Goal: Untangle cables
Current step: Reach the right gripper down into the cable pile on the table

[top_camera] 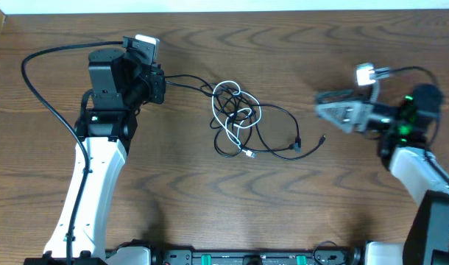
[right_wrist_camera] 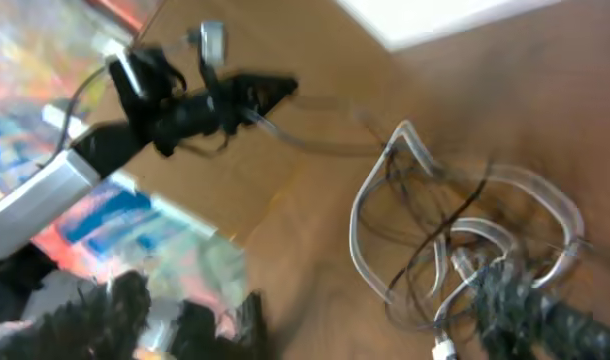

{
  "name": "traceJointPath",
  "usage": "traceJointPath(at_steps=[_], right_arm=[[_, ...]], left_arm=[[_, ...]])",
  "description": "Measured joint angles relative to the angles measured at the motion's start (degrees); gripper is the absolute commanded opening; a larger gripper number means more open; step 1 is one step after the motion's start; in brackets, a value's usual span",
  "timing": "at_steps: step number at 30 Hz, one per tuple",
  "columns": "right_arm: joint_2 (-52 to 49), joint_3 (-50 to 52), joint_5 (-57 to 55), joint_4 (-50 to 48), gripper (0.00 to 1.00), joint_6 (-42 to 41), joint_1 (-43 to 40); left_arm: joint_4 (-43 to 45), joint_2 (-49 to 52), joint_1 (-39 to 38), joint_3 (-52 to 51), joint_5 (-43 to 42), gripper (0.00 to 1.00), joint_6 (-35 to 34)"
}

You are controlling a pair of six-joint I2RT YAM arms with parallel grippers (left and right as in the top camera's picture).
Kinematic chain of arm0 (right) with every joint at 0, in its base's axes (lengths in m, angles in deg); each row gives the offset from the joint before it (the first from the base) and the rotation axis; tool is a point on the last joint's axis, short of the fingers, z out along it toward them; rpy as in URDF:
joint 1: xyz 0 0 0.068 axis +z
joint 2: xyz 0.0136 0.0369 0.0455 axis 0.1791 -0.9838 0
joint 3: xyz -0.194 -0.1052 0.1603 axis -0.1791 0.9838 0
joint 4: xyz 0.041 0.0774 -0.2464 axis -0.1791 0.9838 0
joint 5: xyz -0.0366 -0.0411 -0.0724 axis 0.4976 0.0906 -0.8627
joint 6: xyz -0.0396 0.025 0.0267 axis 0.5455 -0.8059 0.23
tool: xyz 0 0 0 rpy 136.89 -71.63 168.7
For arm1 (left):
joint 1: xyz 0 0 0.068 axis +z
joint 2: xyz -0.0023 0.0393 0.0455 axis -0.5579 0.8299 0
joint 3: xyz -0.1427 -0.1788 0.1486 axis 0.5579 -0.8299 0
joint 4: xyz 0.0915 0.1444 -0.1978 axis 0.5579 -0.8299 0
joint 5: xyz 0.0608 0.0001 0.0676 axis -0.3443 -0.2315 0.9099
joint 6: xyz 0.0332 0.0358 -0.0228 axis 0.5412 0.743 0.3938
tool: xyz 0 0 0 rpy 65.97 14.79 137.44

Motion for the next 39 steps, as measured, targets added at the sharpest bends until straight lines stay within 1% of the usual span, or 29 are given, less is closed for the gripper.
traceJointPath(at_steps=[2, 5, 8, 15, 19, 22, 26, 29, 32, 34, 38, 39], right_arm=[[-0.02, 0.04, -3.63, 9.66, 0.99, 6.29, 4.02], [-0.02, 0.09, -10.67, 18.78, 0.99, 13.16, 9.53], [-0.02, 0.13, -17.88, 20.94, 0.99, 18.97, 15.56], [-0.02, 0.13, -40.24, 22.93, 0.99, 33.62, 33.62], [-0.02, 0.13, -51.17, 23.41, 0.99, 39.47, 40.59], [-0.02, 0.13, -56.39, 23.5, 0.99, 41.27, 42.88], [-0.17, 0.13, -61.42, 23.45, 0.99, 43.04, 43.89], [-1.68, 0.13, -63.23, 22.71, 0.99, 43.74, 43.98], [-5.31, 0.13, -64.24, 19.47, 0.98, 44.11, 44.04], [-7.78, 0.17, -64.39, 16.83, 0.96, 44.24, 44.09], [-11.13, 0.2, -64.57, 12.31, 0.83, 44.15, 44.92], [-11.47, 0.2, -64.61, 11.85, 0.74, 44.06, 45.22]], left_arm=[[-0.09, 0.0, 0.0, 0.02, 0.0, 0.07, 0.17], [-0.13, 0.0, 0.0, 0.0, 0.0, 0.07, 0.22], [-0.11, 0.0, -0.02, 0.0, 0.0, 0.07, 0.35], [-0.94, 0.0, 0.0, 0.0, 0.02, 0.08, 0.39], [-1.33, 0.0, 0.0, 0.0, 0.02, 0.07, 0.39], [-1.46, 0.0, 0.0, 0.0, 0.0, 0.08, 0.39], [-1.53, 0.0, 0.0, 0.0, 0.02, 0.08, 0.37], [-1.64, 0.0, 0.0, 0.0, 0.0, 0.07, 0.37], [-1.64, 0.0, 0.0, 0.0, 0.0, 0.07, 0.37], [-1.64, 0.0, 0.0, 0.0, 0.0, 0.08, 0.39], [-1.77, 0.0, 0.0, 0.0, 0.0, 0.07, 0.37], [-1.86, 0.0, 0.0, 0.0, 0.0, 0.07, 0.37]])
